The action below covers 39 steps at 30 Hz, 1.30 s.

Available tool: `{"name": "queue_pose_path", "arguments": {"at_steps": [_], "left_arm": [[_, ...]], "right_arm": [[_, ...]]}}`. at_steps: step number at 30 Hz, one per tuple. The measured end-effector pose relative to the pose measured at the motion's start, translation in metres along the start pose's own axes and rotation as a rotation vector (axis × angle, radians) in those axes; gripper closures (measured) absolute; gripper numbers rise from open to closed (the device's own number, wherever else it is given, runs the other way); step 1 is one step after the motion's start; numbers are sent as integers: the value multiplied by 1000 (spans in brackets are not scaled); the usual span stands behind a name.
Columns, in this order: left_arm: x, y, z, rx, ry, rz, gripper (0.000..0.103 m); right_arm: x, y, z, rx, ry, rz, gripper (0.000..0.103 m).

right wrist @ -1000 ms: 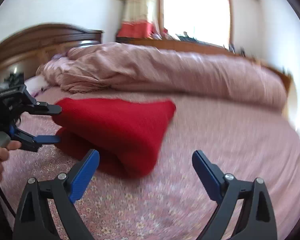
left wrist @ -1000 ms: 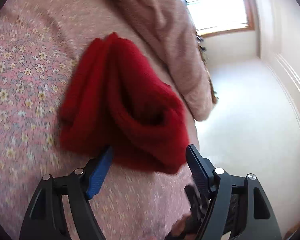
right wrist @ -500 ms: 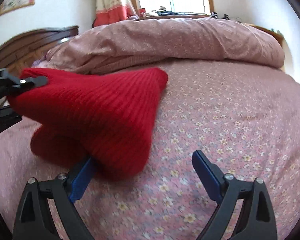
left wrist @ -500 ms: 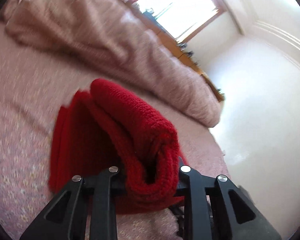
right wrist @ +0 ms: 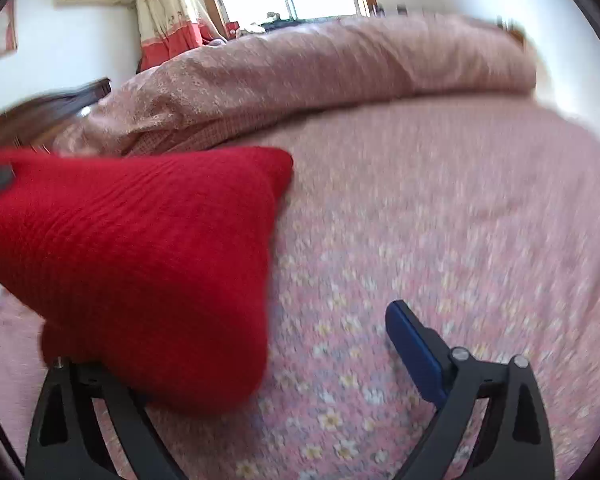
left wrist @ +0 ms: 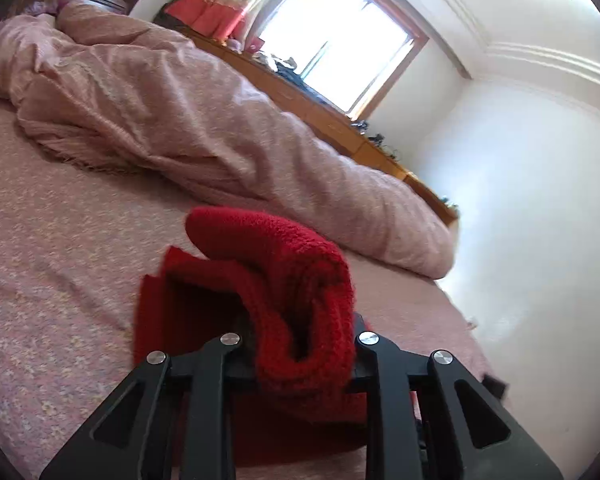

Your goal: Fold small clothes

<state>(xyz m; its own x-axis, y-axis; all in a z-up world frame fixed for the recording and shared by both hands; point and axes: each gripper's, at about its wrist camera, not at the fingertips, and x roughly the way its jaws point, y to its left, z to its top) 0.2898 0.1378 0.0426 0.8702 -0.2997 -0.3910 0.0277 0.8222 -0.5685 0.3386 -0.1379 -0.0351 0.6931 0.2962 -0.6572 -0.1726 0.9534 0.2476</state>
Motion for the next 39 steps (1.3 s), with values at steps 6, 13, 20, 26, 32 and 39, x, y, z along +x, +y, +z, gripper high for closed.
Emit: {"name": "queue_pose_path", "arguments": {"at_steps": [6, 13, 20, 26, 32, 39], "left_arm": [[1, 26, -36, 4, 88, 100, 87], [-5, 40, -54, -46, 136, 154, 86], [-9, 36, -29, 25, 67, 175, 85], [0, 61, -44, -97, 221, 181, 71], [-5, 62, -44, -115, 209, 150, 68], [2, 52, -39, -79, 198, 151, 75]], "right_arm": [[-2, -10, -11, 1, 49, 28, 6], [-28, -12, -30, -97, 101, -25, 6], [-47, -42, -30, -16, 82, -175, 11], [-61, -52, -13, 108, 21, 1, 28], [-95, 2, 11, -91, -147, 208, 43], [-94, 51, -45, -525, -158, -4, 37]]}}
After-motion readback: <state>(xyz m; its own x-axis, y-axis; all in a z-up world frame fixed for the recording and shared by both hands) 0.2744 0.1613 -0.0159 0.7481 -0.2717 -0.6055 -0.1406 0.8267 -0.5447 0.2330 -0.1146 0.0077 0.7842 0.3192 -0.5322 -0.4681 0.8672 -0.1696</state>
